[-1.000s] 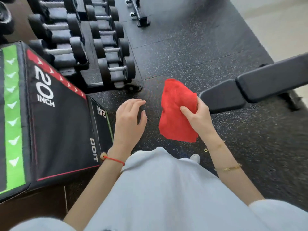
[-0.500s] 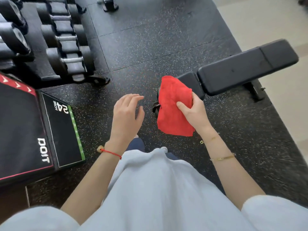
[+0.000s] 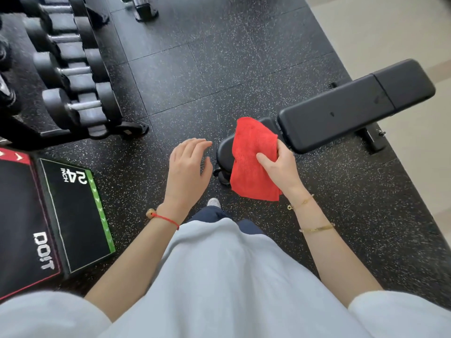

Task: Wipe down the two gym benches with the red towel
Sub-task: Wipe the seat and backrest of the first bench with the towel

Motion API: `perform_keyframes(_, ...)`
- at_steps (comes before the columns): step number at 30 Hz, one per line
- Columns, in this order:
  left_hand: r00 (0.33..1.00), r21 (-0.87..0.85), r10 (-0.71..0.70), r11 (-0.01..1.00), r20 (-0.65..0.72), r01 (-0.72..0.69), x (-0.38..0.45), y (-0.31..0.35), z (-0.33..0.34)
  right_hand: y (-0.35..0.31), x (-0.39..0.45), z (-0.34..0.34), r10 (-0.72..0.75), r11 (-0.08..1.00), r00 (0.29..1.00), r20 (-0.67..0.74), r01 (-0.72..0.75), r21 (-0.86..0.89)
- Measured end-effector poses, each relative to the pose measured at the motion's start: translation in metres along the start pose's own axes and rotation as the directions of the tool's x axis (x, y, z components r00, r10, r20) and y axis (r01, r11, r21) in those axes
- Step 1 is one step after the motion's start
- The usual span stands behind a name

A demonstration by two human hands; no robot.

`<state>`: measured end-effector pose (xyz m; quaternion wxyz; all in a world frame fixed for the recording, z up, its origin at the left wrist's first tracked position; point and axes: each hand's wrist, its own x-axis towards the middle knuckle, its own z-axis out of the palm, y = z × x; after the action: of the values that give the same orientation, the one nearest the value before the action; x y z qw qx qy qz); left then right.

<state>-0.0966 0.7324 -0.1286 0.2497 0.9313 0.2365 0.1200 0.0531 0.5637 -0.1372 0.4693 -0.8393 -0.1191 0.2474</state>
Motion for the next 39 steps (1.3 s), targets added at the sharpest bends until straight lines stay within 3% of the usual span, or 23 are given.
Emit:
perform_keyframes(8,0.999,0.058,-0.041,0.998,0.028,0.039,0.037,0.004,0.055,0.034,0.070,-0.016,0.004,0.999,0.998,0.057,-0.002,-0.035)
perform_keyframes(16,0.992,0.059,-0.119,0.991,-0.041,0.121,0.055,-0.007,0.170,0.119,0.149,-0.006,-0.055,0.986,0.984,0.170,0.080,-0.146)
perform_keyframes(24,0.986,0.057,-0.132,0.989,-0.099,0.138,0.060,-0.066,0.330,0.249,0.230,0.043,-0.196,0.950,0.961,0.197,0.236,-0.205)
perform_keyframes(30,0.978,0.073,-0.146,0.985,-0.149,0.159,0.067,-0.119,0.418,0.329,0.275,0.074,-0.367,0.897,0.920,0.138,0.389,-0.212)
perform_keyframes(35,0.970,0.098,-0.110,0.986,-0.215,0.134,0.074,-0.142,0.461,0.365,0.294,0.078,-0.572,0.784,0.819,0.038,0.560,-0.268)
perform_keyframes(37,0.965,0.106,-0.094,0.987,-0.246,0.124,0.078,-0.147,0.471,0.374,0.299,0.079,-0.661,0.676,0.750,0.038,0.616,-0.403)
perform_keyframes(39,0.957,0.112,-0.081,0.987,-0.277,0.116,0.082,-0.150,0.479,0.376,0.302,0.079,-0.697,0.575,0.716,0.029,0.583,-0.574)
